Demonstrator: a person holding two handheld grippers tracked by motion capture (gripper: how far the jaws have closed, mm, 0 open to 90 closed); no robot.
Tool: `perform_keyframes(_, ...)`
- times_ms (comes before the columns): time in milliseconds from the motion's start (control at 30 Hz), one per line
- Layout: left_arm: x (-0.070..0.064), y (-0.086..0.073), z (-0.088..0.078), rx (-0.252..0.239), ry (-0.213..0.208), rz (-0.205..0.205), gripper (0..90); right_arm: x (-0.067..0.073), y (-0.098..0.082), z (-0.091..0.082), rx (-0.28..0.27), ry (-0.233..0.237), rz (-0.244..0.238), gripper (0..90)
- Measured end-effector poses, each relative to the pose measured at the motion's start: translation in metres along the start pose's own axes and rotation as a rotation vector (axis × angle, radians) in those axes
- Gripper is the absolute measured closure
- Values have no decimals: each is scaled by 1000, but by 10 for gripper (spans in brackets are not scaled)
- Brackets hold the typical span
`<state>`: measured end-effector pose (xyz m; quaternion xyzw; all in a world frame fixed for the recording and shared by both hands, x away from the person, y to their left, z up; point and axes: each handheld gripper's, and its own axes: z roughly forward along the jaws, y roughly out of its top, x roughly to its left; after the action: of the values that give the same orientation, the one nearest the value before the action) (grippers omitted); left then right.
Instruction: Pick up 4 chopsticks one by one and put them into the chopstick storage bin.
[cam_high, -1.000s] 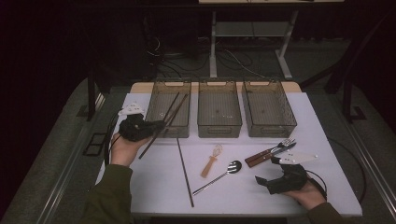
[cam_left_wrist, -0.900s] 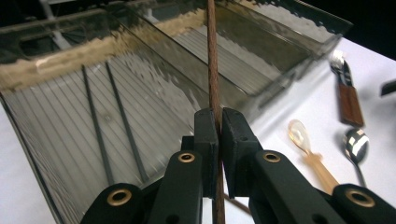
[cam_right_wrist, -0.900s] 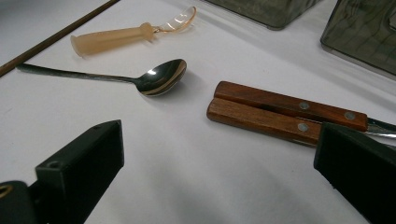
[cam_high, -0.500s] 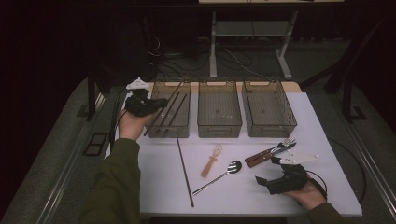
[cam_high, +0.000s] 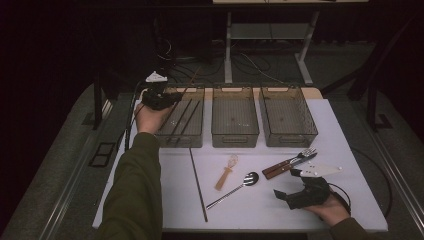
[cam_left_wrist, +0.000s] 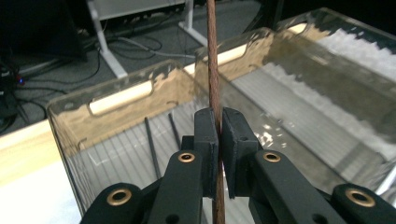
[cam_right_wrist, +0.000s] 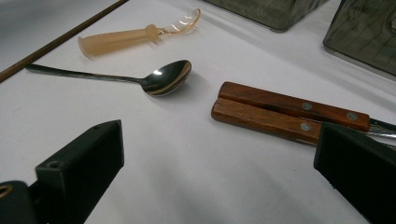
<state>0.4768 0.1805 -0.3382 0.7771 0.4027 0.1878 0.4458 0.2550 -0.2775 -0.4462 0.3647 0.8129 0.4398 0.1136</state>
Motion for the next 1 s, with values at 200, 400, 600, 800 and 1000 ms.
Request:
perform_keyframes(200, 0, -12, 15, 57, 16, 18, 848, 0, 0, 0, 1, 0, -2, 14)
perform_keyframes(400, 3, -27, 24, 75, 20, -10, 848, 1, 0, 0, 3, -3, -3, 14)
perform_keyframes(600, 4, -35, 27, 86, 21, -25, 848, 0, 0, 0, 6, -4, -3, 14)
perform_keyframes(800, 3, -35, 28, 102, 25, -31, 832, 1, 0, 1, 6, -5, -2, 14)
perform_keyframes(1000, 0, -35, 28, 103, 53, -9, 628, 0, -1, 0, 4, -4, -6, 14)
